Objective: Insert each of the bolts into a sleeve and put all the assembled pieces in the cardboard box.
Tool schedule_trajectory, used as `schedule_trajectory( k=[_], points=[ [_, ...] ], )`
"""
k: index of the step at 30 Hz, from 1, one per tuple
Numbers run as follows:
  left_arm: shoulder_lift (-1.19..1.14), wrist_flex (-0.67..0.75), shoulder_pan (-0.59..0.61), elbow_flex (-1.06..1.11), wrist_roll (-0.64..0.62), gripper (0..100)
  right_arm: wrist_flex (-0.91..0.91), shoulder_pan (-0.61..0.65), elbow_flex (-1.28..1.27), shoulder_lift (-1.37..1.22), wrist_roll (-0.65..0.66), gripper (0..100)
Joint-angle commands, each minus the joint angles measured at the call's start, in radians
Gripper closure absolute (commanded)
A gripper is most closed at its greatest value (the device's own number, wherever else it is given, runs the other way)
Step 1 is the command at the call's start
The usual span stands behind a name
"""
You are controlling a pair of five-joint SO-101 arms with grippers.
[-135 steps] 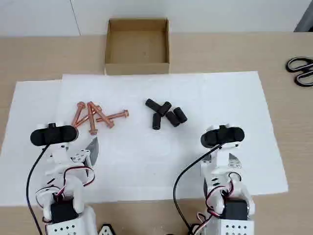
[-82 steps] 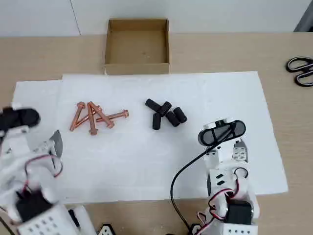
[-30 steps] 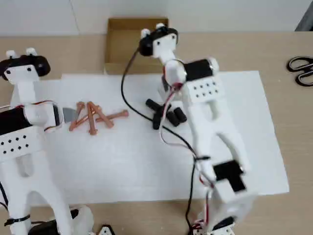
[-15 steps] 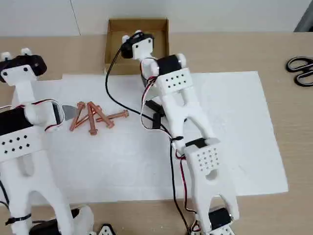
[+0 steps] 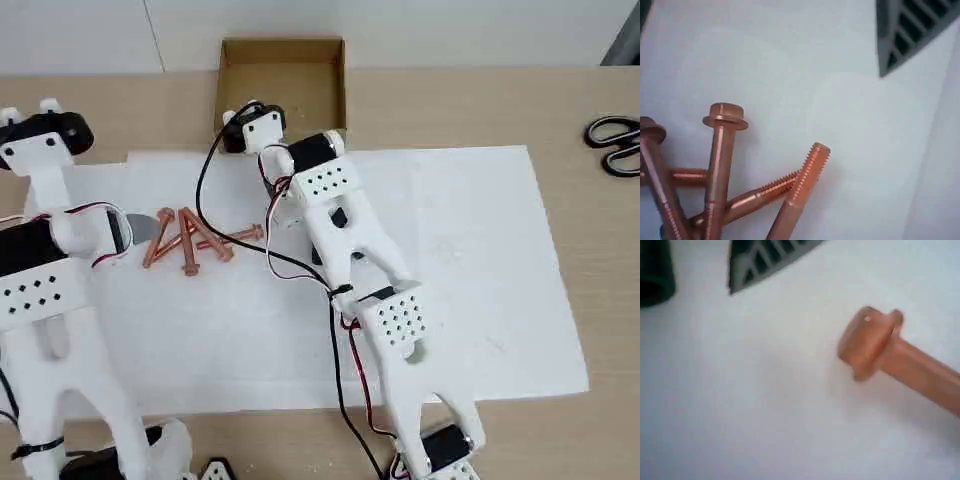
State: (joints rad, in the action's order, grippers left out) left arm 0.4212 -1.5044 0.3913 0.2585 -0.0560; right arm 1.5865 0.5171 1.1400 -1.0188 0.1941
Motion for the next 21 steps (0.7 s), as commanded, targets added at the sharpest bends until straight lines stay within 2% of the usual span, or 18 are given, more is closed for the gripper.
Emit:
schedule_trajectory(
  k=[1, 13, 19, 21],
  points=[
    [-0.002, 0.015, 0.002, -0.042, -0.006, 70, 0.004, 0.01, 0.043, -0.004, -0.002, 79.0],
    [-0.002, 0.02, 0.0, -0.042, -0.005, 70, -0.007, 0.007, 0.046, -0.087, 0.025, 79.4],
    [-0.002, 0.017, 0.0, -0.042, -0.005, 70, -0.022, 0.005, 0.044, -0.088, 0.02, 98.0],
    [-0.002, 0.015, 0.002, -0.042, -0.002, 70, -0.022, 0.005, 0.043, -0.088, 0.02, 98.9]
  ],
)
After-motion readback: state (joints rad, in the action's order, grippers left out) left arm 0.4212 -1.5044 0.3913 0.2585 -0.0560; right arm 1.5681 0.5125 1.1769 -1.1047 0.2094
